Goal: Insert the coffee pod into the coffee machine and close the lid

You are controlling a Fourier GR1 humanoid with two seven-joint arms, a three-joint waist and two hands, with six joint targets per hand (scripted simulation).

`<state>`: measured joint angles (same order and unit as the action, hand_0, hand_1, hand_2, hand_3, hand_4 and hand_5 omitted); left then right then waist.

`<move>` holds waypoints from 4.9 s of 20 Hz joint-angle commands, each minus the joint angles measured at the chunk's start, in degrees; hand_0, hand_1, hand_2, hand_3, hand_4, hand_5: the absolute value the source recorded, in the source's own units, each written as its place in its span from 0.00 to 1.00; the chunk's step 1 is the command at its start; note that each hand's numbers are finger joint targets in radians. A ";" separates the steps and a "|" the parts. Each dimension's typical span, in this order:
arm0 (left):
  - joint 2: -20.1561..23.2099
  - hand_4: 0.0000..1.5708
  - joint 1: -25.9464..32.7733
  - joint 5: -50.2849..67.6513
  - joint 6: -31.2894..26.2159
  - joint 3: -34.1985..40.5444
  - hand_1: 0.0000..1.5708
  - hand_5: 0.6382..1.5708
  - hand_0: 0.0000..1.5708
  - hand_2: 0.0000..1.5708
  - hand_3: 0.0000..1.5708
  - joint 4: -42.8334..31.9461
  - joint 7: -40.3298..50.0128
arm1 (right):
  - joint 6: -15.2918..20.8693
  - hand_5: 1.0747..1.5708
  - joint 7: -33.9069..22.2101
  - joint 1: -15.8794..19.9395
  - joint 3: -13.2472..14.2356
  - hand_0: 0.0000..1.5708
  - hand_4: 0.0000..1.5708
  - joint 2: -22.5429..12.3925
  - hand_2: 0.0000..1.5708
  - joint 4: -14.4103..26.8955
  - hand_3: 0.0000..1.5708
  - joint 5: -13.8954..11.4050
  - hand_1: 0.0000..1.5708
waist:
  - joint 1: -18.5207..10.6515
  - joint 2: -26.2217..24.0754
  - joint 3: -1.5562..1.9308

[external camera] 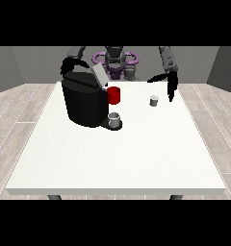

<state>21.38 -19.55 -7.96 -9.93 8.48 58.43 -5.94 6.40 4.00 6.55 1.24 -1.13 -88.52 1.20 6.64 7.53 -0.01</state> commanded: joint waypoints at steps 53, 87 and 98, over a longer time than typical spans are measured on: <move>2.08 0.35 -21.02 -26.49 5.88 -6.58 0.82 1.00 0.82 0.87 0.85 -20.18 -12.13 | 2.46 1.00 0.55 4.43 2.95 0.00 0.29 0.21 0.00 16.20 0.00 0.79 0.00 | -0.17 -3.06 0.02; 6.04 0.31 -48.09 -27.41 1.35 -0.16 0.81 1.00 0.81 0.83 0.79 -21.44 0.93 | 3.92 1.00 -1.11 12.35 -2.94 0.00 0.35 0.85 0.00 9.78 0.00 -2.14 0.00 | 11.04 6.07 0.02; 4.32 0.33 -46.77 -28.41 1.00 -1.26 0.78 1.00 0.78 0.82 0.77 -21.37 -0.56 | 3.04 1.00 1.98 9.43 0.36 0.00 0.33 -0.10 0.00 10.81 0.00 0.13 0.00 | 9.95 5.99 0.03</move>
<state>25.56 -66.29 -36.32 -8.35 7.23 36.92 -5.73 9.48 2.87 18.36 1.62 -2.06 -78.41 1.27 16.94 13.19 0.01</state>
